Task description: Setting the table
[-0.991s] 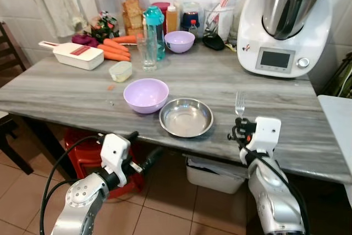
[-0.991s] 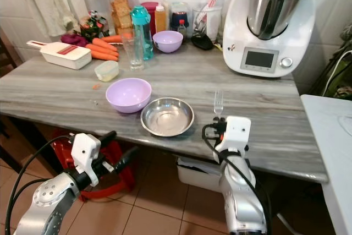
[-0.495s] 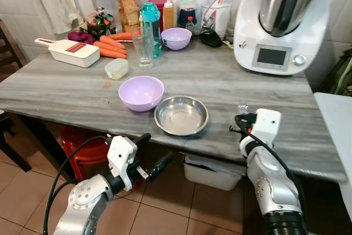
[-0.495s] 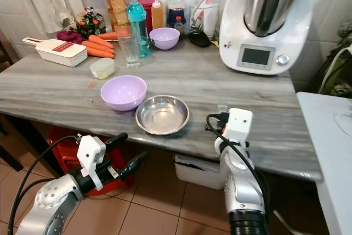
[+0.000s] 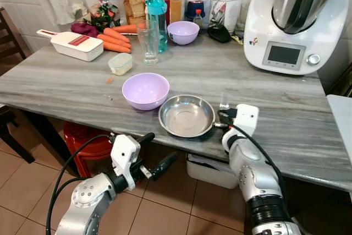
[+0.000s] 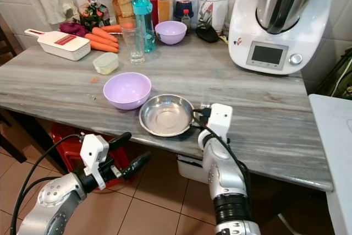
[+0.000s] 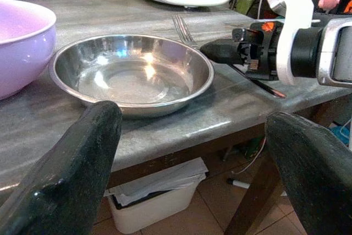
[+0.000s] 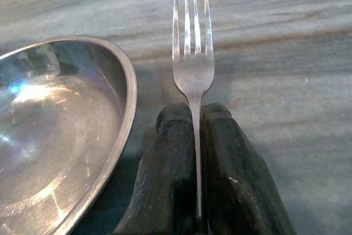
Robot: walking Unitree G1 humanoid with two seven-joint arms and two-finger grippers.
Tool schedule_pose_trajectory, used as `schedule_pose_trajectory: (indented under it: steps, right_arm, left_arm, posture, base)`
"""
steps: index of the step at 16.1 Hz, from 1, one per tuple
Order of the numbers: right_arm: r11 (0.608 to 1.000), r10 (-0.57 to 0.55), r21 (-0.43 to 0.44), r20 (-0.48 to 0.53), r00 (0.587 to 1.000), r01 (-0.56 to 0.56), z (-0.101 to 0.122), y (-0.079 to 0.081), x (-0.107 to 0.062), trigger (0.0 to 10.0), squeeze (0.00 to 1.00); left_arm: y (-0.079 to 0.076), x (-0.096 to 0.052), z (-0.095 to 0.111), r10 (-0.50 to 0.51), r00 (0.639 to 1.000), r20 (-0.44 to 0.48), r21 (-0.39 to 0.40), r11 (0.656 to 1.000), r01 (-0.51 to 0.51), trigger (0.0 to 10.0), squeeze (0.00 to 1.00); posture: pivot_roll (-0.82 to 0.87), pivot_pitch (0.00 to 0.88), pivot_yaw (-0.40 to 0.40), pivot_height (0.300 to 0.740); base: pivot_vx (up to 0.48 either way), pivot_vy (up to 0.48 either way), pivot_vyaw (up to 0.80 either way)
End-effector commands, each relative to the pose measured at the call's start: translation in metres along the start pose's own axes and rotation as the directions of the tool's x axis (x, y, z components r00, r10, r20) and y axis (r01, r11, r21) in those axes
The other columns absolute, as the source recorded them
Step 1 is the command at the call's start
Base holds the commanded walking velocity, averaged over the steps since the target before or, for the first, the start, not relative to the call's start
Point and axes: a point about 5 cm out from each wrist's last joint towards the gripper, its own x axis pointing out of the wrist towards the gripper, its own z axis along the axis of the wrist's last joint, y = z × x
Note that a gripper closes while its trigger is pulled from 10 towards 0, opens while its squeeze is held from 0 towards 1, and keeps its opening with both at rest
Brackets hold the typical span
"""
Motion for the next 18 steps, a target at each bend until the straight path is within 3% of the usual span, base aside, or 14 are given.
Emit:
schedule_pose_trajectory:
  steps: [1, 12, 18]
  right_arm:
    - [1.0, -0.005, 0.005, -0.012, 1.0, 0.005, 0.001, 0.003, 0.002, 10.0, 0.0]
    - [0.994, -0.083, 0.062, -0.016, 0.996, 0.084, 0.002, -0.005, 0.014, 10.0, 0.0]
    - [0.993, -0.103, 0.051, -0.023, 0.994, 0.104, 0.0, -0.005, 0.022, 10.0, 0.0]
  left_arm:
    - [-0.002, 0.001, 0.005, -0.02, 1.0, 0.005, 0.013, 1.0, 0.02, 10.0, 0.0]
    - [-0.004, 0.001, 0.006, -0.05, 0.999, -0.005, 0.006, 0.999, 0.05, 10.0, 0.0]
    - [-0.003, -0.004, 0.006, -0.053, 0.998, -0.017, 0.006, 0.999, 0.053, 10.0, 0.0]
  posture:
    - [0.0, 0.0, -0.003, 0.74]
    - [0.0, 0.0, 0.008, 0.74]
    - [0.02, 0.0, 0.003, 0.74]
  base:
    - [0.0, 0.0, 0.0]
    - [0.0, 0.0, 0.0]
    - [0.0, 0.0, 0.0]
